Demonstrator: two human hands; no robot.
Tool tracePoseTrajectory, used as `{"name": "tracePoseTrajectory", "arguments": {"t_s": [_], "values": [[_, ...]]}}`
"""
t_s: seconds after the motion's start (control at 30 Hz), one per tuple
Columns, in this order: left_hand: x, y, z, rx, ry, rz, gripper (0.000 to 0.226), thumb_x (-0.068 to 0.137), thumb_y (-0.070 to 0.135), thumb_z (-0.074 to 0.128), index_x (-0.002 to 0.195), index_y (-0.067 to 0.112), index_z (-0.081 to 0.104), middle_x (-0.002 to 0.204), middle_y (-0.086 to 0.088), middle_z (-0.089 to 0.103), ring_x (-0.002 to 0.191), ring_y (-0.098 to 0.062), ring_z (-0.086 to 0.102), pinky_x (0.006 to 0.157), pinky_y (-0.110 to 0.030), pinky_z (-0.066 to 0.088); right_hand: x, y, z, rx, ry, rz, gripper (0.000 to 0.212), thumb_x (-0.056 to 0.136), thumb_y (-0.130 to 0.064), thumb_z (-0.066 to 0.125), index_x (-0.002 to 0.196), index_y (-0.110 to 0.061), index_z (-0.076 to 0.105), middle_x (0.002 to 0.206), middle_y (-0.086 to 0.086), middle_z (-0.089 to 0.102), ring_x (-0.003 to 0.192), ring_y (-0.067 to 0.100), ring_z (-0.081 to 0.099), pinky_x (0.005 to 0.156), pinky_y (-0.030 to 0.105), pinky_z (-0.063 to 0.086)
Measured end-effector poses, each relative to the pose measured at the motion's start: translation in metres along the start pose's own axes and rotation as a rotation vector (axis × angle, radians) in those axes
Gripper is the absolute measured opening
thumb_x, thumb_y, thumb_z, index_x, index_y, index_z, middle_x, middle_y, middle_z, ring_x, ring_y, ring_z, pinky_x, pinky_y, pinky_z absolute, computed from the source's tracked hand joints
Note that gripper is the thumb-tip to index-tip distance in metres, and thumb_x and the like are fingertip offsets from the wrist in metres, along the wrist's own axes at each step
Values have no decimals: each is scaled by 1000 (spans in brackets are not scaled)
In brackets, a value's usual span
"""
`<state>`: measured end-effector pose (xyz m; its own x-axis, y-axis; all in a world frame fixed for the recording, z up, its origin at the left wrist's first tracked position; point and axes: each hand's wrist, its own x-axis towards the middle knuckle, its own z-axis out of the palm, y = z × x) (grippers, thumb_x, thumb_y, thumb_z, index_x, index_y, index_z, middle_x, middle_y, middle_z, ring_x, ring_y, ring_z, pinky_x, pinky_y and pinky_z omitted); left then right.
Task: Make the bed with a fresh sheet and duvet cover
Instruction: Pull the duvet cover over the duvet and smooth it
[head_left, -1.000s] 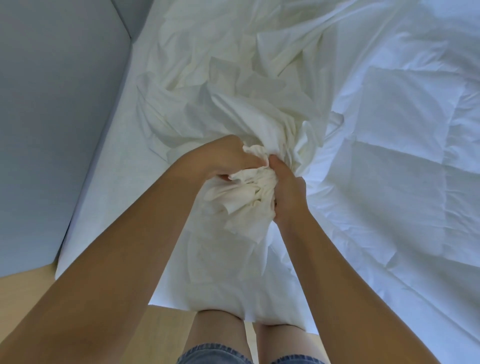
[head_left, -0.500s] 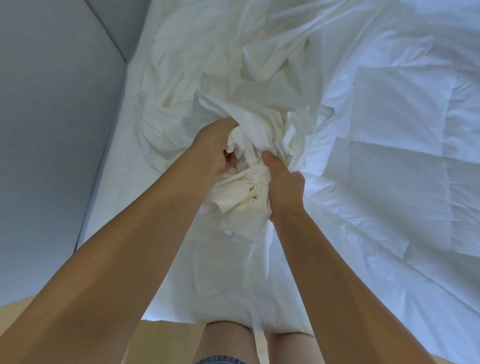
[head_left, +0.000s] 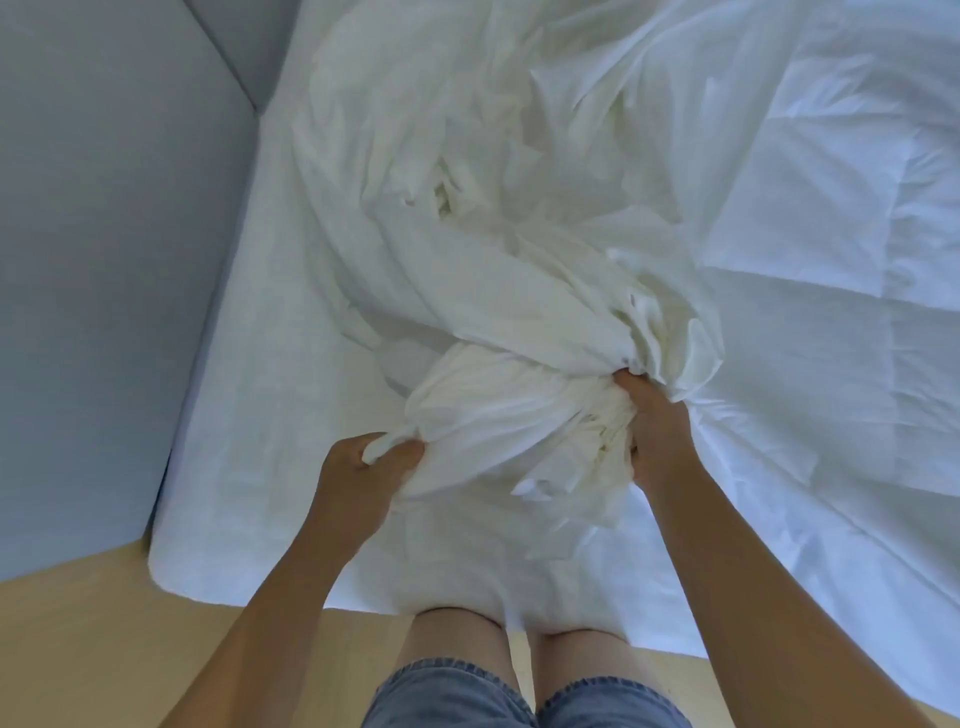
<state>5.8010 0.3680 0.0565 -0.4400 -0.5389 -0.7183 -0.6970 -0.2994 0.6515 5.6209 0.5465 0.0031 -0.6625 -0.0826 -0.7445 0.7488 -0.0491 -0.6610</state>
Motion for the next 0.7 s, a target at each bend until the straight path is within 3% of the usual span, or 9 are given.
{"name": "tracePoseTrajectory", "arguments": {"t_s": [0.07, 0.17, 0.23, 0.37, 0.5, 0.57, 0.63, 0.7], "values": [[12, -6, -1, 250, -68, -11, 55, 57, 54, 64, 75, 3, 66, 66, -6, 56, 65, -19, 48, 57, -29, 34, 4, 4, 2, -32, -105, -2, 26, 81, -5, 68, 103, -19, 65, 101, 3, 71, 93, 22, 69, 78, 39, 55], [47, 20, -4, 548, -188, -20, 40, 69, 41, 74, 93, 10, 68, 92, -6, 64, 81, -23, 58, 62, -29, 42, 13, -2, 4, -62, -174, -13, 32, 79, -3, 69, 107, -17, 63, 102, 3, 70, 90, 20, 69, 69, 33, 56], [68, 49, -1, 664, -205, 13, 47, 71, 37, 77, 107, 9, 65, 102, -5, 62, 90, -23, 58, 69, -30, 44, 16, -2, 4, -56, -187, -3, 29, 79, -2, 68, 104, -17, 63, 98, 2, 71, 83, 16, 71, 62, 28, 56], [86, 81, 30, 584, -292, 25, 51, 78, 41, 71, 120, 17, 56, 115, 1, 57, 99, -19, 53, 82, -31, 40, 15, 1, 5, -57, -208, 3, 29, 78, -1, 69, 101, -17, 63, 98, 2, 71, 83, 16, 71, 63, 30, 57], [91, 85, 68, 505, -233, 197, 74, 76, 43, 74, 136, 16, 41, 124, 7, 49, 102, -10, 44, 85, -27, 34, 18, -2, 4, -107, -253, -28, 33, 76, 0, 71, 103, -17, 64, 101, 3, 71, 90, 20, 70, 71, 33, 57], [88, 82, 81, 507, -219, 232, 71, 70, 47, 77, 129, 18, 49, 117, 11, 53, 104, -9, 51, 87, -29, 41, 18, -2, 9, -207, -299, -51, 34, 75, -5, 75, 105, -16, 66, 100, 3, 72, 93, 21, 69, 77, 34, 57], [87, 78, 96, 472, -177, 268, 47, 70, 42, 75, 106, 14, 64, 101, 3, 66, 96, -16, 61, 84, -35, 51, 16, 0, 18, -248, -266, -53, 39, 72, -16, 81, 108, -17, 66, 102, 1, 72, 94, 18, 70, 81, 33, 57], [77, 82, 103, 449, -108, 297, 24, 76, 30, 71, 85, 9, 65, 82, -3, 66, 83, -20, 62, 70, -32, 48, 12, 0, 29, -185, -133, -52, 34, 69, -23, 83, 99, -19, 67, 98, 1, 72, 91, 19, 69, 83, 35, 56]]}}
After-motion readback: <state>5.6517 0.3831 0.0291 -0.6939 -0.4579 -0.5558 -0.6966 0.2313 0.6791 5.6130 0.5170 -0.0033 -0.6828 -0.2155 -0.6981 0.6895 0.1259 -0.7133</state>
